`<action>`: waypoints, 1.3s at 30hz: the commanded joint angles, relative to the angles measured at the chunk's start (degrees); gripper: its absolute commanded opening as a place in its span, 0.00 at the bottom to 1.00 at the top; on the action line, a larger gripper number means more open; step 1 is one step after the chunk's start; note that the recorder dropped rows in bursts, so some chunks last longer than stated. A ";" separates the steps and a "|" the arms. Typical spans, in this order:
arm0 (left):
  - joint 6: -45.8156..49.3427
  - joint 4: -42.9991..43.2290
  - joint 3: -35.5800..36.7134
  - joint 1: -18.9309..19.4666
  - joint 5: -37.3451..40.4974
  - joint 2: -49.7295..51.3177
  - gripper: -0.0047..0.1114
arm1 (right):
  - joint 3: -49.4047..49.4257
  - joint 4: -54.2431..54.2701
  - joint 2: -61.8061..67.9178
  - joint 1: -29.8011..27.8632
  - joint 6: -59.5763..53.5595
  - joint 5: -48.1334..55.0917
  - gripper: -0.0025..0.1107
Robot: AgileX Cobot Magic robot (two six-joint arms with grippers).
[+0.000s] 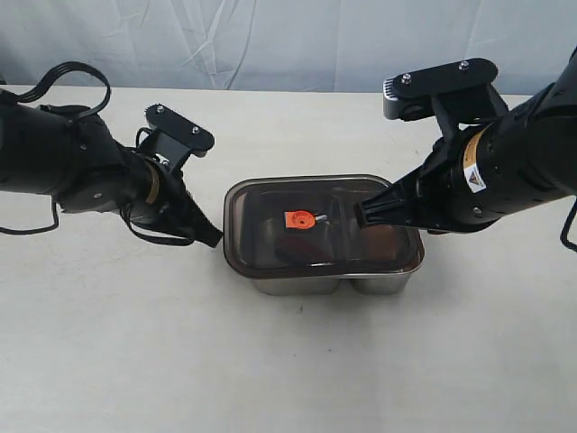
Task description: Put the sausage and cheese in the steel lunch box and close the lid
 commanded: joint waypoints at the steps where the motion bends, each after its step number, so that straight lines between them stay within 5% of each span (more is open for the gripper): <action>1: -0.17 -2.66 -0.80 2.72 -0.36 -0.01 0.04 | 0.06 -2.43 -0.27 -0.38 0.30 1.05 0.01; 5: 3.16 -16.20 -0.80 4.64 -4.54 0.78 0.04 | 0.06 -2.58 -0.27 -0.38 0.30 0.54 0.01; 13: 18.32 -33.50 -1.45 1.62 -5.64 0.91 0.04 | 0.06 -5.36 0.56 -0.38 0.30 -0.09 0.01; 24: 18.22 -34.46 -6.39 -2.14 -5.54 1.02 0.04 | 0.06 -8.53 3.17 -0.38 4.75 2.50 0.01; 39: 18.22 -28.73 -7.51 -2.26 -0.90 1.84 0.04 | 0.06 -9.17 3.17 -0.38 4.87 3.76 0.01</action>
